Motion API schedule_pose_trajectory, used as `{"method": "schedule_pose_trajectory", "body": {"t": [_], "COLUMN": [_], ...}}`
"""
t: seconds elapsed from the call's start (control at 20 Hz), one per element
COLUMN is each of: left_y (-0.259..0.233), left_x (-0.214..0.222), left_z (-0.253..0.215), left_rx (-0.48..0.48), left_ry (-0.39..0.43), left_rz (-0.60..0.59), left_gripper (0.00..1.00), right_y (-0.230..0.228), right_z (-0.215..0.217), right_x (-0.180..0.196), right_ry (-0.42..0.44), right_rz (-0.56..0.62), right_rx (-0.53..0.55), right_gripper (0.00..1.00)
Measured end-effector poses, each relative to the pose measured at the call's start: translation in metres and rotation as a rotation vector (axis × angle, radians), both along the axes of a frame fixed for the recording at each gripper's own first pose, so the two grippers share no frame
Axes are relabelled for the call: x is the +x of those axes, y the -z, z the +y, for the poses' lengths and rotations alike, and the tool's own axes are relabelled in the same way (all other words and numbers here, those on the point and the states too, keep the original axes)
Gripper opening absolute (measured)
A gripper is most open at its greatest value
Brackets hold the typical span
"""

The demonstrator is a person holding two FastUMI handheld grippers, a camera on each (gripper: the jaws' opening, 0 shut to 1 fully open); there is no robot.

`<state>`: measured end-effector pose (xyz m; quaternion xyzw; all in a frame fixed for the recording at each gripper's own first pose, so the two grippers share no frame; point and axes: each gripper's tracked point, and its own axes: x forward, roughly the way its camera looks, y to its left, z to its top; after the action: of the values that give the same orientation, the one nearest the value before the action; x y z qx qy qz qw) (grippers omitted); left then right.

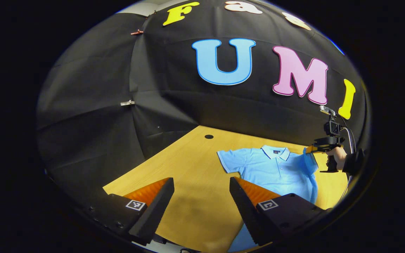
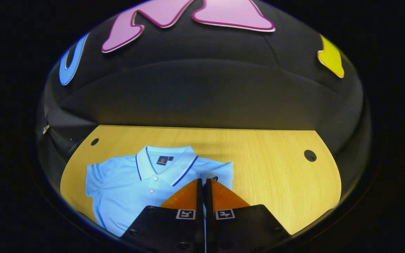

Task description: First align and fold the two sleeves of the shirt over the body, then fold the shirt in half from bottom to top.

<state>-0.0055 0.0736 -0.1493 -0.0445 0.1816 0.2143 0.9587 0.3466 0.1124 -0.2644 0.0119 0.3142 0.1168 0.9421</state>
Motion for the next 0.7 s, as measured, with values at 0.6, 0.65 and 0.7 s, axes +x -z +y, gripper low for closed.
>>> {"method": "schedule_pose_trajectory", "body": {"t": [0.6,0.65,0.7], "left_y": [0.024,0.026,0.028], "left_x": [-0.032,-0.03,-0.028], "left_z": [0.033,0.034,0.034], "left_rx": [0.017,0.015,0.011], "left_ry": [-0.043,-0.042,-0.04], "left_rz": [0.061,0.064,0.067], "left_gripper": [1.0,1.0,1.0], "right_y": [0.036,0.038,0.042], "right_z": [0.094,0.1,0.107], "right_x": [-0.043,-0.049,-0.055], "right_ry": [-0.175,-0.19,-0.206], "right_rz": [0.083,0.093,0.105], "right_rx": [-0.044,-0.032,-0.015], "right_gripper": [0.11,0.13,0.16]}}
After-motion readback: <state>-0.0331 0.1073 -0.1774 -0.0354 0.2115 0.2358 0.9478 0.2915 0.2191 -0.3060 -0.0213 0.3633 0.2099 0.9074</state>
